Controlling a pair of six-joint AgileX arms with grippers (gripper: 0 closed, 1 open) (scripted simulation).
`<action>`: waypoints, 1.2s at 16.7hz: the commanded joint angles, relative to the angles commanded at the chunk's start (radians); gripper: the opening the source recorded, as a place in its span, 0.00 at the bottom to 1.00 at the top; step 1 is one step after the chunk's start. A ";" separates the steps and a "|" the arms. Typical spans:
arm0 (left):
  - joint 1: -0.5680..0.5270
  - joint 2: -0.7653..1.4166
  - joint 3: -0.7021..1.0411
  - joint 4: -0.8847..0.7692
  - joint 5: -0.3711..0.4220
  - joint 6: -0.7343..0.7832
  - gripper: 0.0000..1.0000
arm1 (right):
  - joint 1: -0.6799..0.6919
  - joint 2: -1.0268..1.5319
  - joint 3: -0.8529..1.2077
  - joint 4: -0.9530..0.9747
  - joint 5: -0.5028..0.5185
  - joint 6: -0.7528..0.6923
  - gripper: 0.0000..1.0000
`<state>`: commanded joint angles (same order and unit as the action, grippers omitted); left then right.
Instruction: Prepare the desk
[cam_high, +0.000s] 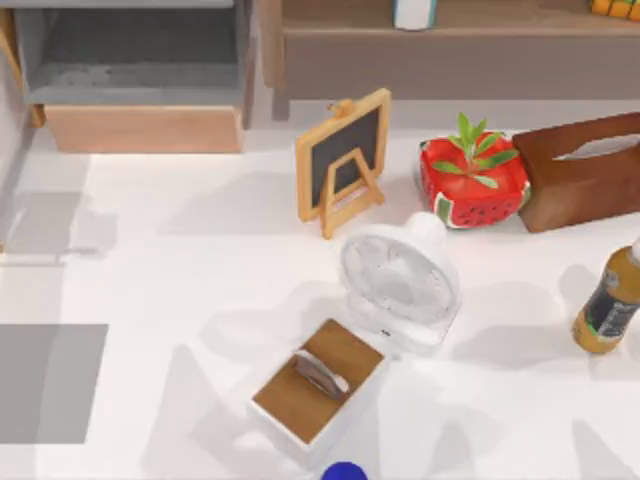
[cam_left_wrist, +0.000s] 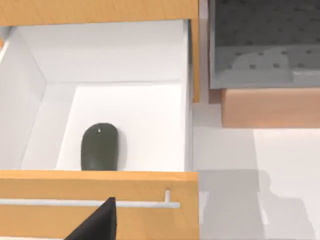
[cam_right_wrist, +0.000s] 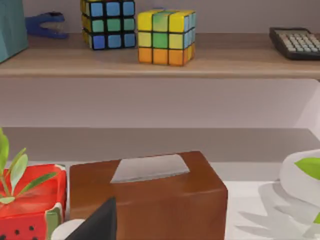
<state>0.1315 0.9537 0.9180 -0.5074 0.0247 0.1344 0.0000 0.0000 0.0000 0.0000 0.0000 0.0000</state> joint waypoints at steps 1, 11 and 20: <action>0.017 0.103 0.097 -0.054 0.000 0.011 1.00 | 0.000 0.000 0.000 0.000 0.000 0.000 1.00; 0.168 1.117 1.045 -0.575 0.000 0.095 1.00 | 0.000 0.000 0.000 0.000 0.000 0.000 1.00; 0.200 1.641 1.553 -0.833 0.006 0.135 1.00 | 0.000 0.000 0.000 0.000 0.000 0.000 1.00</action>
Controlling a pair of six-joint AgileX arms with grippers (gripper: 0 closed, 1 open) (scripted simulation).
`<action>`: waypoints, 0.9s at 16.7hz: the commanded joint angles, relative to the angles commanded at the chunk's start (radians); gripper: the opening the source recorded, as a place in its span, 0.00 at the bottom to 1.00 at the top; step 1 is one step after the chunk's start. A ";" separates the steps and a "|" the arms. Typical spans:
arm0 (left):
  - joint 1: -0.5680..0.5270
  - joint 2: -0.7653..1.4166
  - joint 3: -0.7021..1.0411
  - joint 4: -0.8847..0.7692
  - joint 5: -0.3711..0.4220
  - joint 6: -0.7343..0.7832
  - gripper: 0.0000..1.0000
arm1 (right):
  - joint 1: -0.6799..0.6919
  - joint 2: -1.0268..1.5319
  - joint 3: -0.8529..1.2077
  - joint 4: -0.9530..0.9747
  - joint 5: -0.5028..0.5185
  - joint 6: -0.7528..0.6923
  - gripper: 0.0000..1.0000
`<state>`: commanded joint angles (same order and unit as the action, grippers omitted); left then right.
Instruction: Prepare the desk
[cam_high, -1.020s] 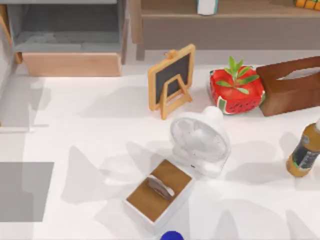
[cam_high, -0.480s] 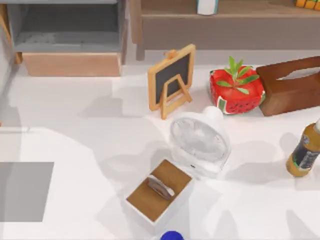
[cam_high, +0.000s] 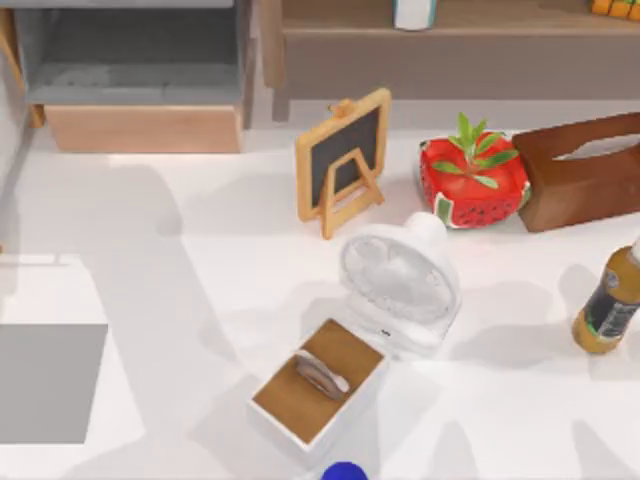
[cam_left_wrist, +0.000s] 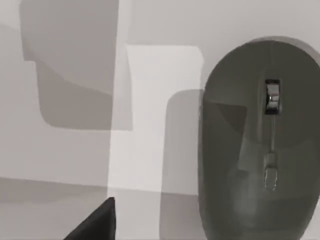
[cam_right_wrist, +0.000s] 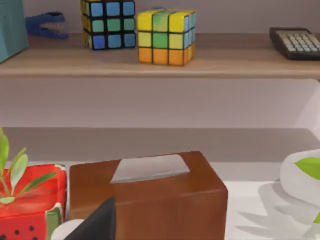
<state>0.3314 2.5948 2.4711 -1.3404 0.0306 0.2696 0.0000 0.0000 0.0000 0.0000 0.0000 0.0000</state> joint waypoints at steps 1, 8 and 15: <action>-0.003 0.016 0.018 -0.008 0.001 0.002 1.00 | 0.000 0.000 0.000 0.000 0.000 0.000 1.00; -0.002 0.023 0.025 -0.011 0.001 0.003 1.00 | 0.000 0.000 0.000 0.000 0.000 0.000 1.00; 0.040 -0.120 0.100 -0.222 0.009 0.054 1.00 | 0.000 0.000 0.000 0.000 0.000 0.000 1.00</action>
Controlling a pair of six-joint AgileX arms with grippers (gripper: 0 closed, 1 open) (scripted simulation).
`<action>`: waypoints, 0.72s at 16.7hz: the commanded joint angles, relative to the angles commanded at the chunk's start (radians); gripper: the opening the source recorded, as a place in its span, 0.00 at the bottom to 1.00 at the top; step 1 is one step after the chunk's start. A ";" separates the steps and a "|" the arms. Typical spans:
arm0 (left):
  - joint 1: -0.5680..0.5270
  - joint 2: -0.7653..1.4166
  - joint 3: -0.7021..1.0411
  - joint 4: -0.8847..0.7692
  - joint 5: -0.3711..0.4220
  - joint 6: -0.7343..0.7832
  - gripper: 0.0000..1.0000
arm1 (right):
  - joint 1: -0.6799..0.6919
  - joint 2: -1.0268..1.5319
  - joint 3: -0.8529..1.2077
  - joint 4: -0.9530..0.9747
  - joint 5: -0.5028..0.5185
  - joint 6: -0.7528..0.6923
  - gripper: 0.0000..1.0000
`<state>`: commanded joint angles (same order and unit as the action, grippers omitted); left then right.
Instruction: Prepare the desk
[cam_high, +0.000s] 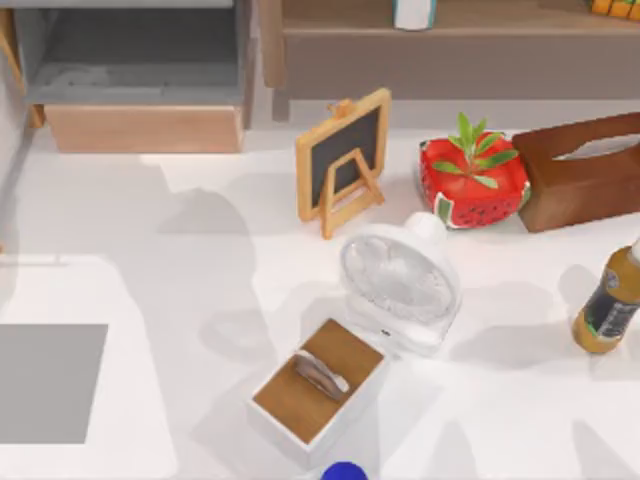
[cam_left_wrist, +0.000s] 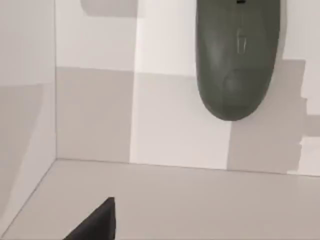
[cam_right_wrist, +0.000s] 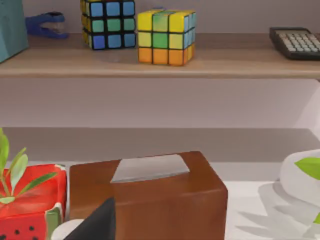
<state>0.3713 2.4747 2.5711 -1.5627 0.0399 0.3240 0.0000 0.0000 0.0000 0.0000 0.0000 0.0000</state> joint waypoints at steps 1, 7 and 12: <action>0.005 -0.021 0.006 -0.030 0.000 0.005 1.00 | 0.000 0.000 0.000 0.000 0.000 0.000 1.00; -0.005 -0.030 -0.026 -0.012 0.002 -0.002 1.00 | 0.000 0.000 0.000 0.000 0.000 0.000 1.00; -0.026 0.093 -0.116 0.201 0.002 -0.030 1.00 | 0.000 0.000 0.000 0.000 0.000 0.000 1.00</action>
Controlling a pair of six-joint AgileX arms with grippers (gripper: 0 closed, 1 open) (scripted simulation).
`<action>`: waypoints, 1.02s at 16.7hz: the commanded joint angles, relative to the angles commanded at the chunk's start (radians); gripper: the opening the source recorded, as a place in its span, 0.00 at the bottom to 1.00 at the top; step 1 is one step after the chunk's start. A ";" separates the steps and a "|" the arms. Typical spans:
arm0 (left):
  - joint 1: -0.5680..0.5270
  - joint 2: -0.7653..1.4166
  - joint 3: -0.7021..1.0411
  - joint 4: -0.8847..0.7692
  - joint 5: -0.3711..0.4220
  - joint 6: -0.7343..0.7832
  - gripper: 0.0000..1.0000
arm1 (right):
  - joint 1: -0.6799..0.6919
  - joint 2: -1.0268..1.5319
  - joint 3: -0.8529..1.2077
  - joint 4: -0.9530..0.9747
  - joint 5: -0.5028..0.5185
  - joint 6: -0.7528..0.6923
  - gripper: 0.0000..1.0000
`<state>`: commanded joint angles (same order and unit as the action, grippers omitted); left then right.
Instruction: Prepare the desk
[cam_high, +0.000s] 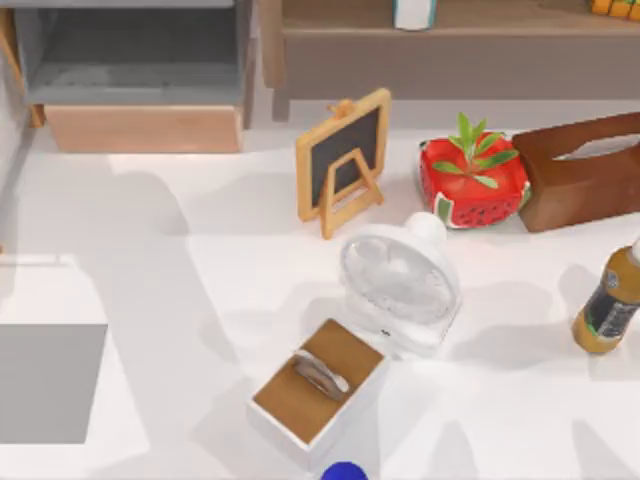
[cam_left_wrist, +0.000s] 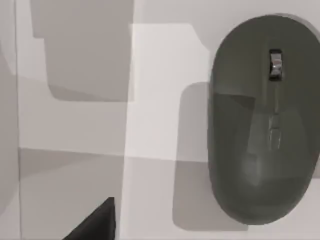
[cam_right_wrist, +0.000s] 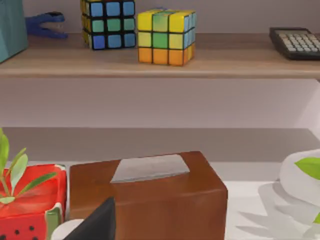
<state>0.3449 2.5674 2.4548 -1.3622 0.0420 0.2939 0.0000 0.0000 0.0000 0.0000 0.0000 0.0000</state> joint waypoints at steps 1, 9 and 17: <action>-0.004 0.021 -0.020 0.039 -0.002 -0.006 1.00 | 0.000 0.000 0.000 0.000 0.000 0.000 1.00; -0.020 0.060 -0.057 0.120 -0.010 -0.023 1.00 | 0.000 0.000 0.000 0.000 0.000 0.000 1.00; -0.020 0.060 -0.057 0.120 -0.010 -0.023 0.40 | 0.000 0.000 0.000 0.000 0.000 0.000 1.00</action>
<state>0.3253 2.6272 2.3982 -1.2417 0.0320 0.2714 0.0000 0.0000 0.0000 0.0000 0.0000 0.0000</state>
